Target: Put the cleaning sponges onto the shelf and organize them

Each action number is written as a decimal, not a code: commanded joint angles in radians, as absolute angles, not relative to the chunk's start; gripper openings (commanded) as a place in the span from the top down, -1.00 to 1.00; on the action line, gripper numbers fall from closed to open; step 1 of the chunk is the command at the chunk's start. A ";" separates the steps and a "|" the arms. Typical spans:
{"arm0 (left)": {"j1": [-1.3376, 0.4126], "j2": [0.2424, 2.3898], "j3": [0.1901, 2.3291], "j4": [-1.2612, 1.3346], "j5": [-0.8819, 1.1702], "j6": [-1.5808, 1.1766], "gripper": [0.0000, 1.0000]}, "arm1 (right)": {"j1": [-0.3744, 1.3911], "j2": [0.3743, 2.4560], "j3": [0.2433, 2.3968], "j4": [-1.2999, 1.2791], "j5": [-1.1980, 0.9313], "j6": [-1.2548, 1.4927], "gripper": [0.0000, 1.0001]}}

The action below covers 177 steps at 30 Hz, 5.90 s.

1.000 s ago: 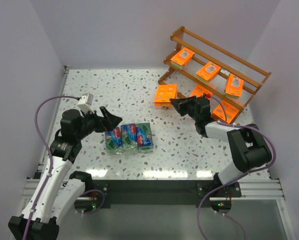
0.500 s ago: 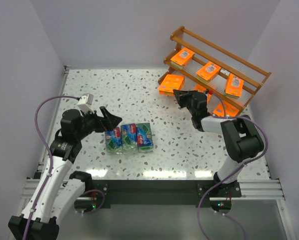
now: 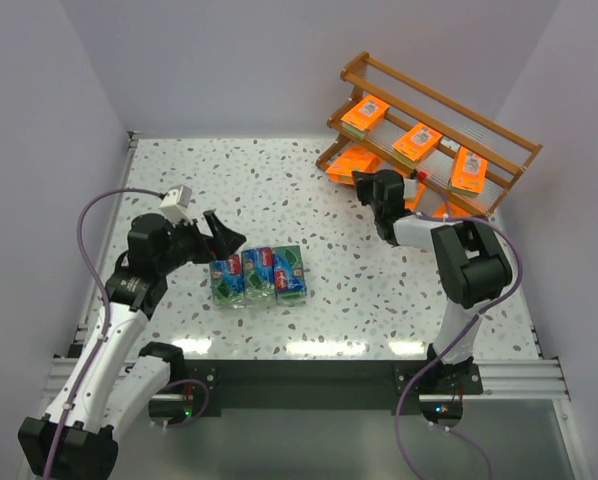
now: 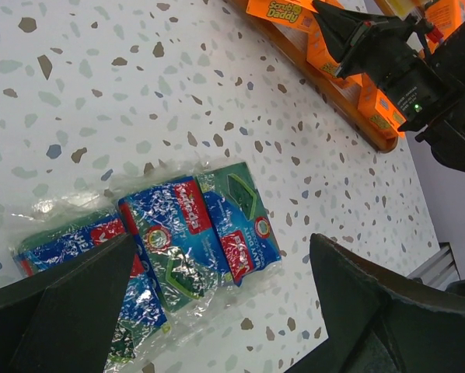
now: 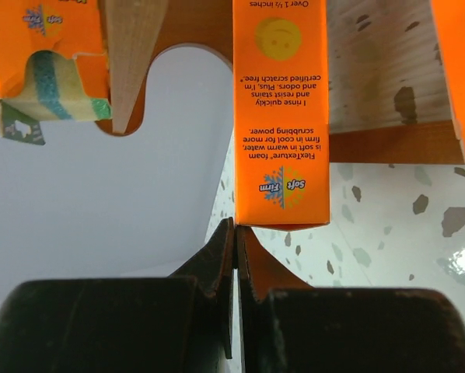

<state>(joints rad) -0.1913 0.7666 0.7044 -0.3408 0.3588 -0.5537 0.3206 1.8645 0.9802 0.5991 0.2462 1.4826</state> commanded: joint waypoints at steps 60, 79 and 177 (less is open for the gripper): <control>-0.193 0.661 0.726 -0.350 0.322 -0.557 -1.00 | 0.682 1.281 0.671 -0.100 -0.278 1.074 -0.29; -0.193 0.525 0.746 -0.520 0.313 -0.531 -1.00 | 0.802 1.529 0.609 0.281 -0.169 1.506 -0.25; -0.193 0.635 0.772 -0.371 0.380 -0.565 -1.00 | -0.350 1.046 1.115 -0.305 -0.433 1.281 -0.54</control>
